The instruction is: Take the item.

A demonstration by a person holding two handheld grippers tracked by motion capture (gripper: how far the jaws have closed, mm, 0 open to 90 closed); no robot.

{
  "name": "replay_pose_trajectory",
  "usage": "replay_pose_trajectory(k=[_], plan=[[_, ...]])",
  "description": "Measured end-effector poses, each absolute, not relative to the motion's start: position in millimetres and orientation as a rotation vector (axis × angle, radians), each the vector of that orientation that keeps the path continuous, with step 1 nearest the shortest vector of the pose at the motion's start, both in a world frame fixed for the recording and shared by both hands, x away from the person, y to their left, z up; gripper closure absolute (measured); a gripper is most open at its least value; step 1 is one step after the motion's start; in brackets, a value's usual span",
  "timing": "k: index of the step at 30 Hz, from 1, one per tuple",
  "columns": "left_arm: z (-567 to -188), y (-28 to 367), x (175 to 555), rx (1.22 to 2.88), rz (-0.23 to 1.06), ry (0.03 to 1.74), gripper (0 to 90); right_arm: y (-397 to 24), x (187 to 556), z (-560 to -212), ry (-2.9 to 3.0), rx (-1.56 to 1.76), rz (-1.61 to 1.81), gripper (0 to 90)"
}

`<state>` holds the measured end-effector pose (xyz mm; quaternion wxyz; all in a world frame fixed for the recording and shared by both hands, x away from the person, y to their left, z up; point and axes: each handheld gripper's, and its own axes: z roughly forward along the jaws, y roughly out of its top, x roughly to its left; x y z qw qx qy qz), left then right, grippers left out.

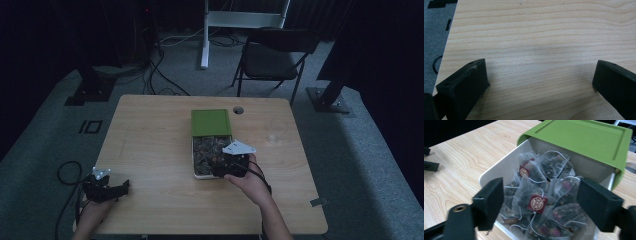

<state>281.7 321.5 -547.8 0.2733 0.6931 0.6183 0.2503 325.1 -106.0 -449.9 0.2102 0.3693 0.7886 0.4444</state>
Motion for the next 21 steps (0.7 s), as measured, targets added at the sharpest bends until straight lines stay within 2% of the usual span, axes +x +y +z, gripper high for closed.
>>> replay_pose_trajectory(k=[4,5,7,12,21], plan=[[-548,322,282,1.864,0.673,1.663,0.5,-102,326,-453,2.198,1.024,1.232,26.3],[-548,322,282,1.865,0.673,1.663,0.5,-98,326,-456,2.203,1.026,1.221,31.9],[-548,322,282,1.865,0.673,1.663,0.5,-96,327,-459,2.209,1.027,1.223,37.1],[-548,322,282,1.865,0.673,1.663,0.5,-93,330,-464,2.23,1.012,1.199,44.8],[-548,322,282,1.866,0.673,1.663,0.5,-86,331,-474,2.241,1.033,1.176,47.6]])
